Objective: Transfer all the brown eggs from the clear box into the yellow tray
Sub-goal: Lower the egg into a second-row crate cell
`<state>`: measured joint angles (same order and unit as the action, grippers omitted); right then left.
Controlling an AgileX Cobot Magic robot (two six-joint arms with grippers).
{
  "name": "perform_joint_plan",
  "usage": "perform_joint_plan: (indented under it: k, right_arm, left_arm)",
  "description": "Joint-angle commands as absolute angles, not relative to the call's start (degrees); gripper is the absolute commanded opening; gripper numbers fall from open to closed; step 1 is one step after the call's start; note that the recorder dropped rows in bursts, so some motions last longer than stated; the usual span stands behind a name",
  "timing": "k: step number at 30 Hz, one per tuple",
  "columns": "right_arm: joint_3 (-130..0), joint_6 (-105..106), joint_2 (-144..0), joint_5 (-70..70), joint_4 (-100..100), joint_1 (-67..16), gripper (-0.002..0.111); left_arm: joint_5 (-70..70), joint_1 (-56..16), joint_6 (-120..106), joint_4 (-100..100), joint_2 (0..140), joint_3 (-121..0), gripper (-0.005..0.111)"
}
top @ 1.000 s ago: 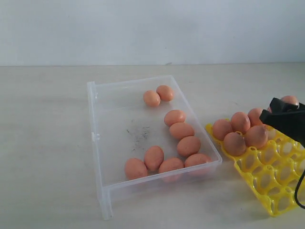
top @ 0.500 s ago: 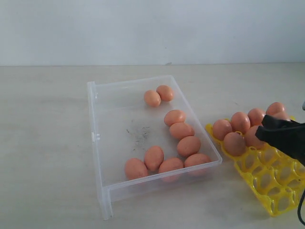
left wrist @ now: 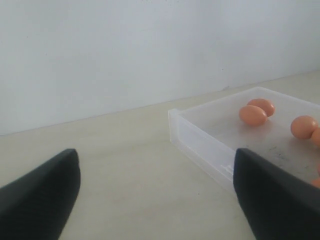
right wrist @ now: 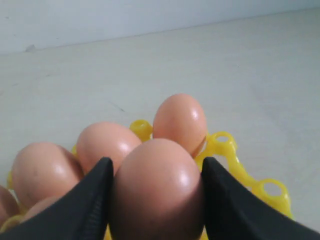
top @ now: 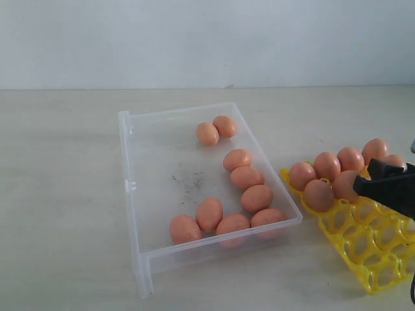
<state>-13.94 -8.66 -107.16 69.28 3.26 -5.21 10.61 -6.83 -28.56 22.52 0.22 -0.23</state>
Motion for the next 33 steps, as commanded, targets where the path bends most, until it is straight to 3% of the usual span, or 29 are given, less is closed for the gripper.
perform_joint_plan:
  k: [1, 22, 25, 31, 33]
  right_arm:
    - [-15.02, -10.31, -109.40, 69.96, 2.06, -5.09, 0.000]
    - [-20.62, -9.77, -112.10, 61.38, 2.49, -5.09, 0.000]
    - [-20.62, -9.77, -112.10, 60.77, 2.22, -5.09, 0.011]
    - [-20.62, -9.77, -112.10, 60.06, 2.07, -5.09, 0.056]
    - [-20.62, -9.77, -112.10, 60.16, 2.07, -5.09, 0.064]
  left_arm:
    - [10.18, -7.20, -28.11, 22.90, 0.00, 0.00, 0.078]
    - [10.18, -7.20, -28.11, 22.90, 0.00, 0.00, 0.078]
    - [10.18, -7.20, -28.11, 22.90, 0.00, 0.00, 0.078]
    - [10.18, -7.20, -28.11, 22.90, 0.00, 0.00, 0.078]
    - [10.18, -7.20, -28.11, 22.90, 0.00, 0.00, 0.078]
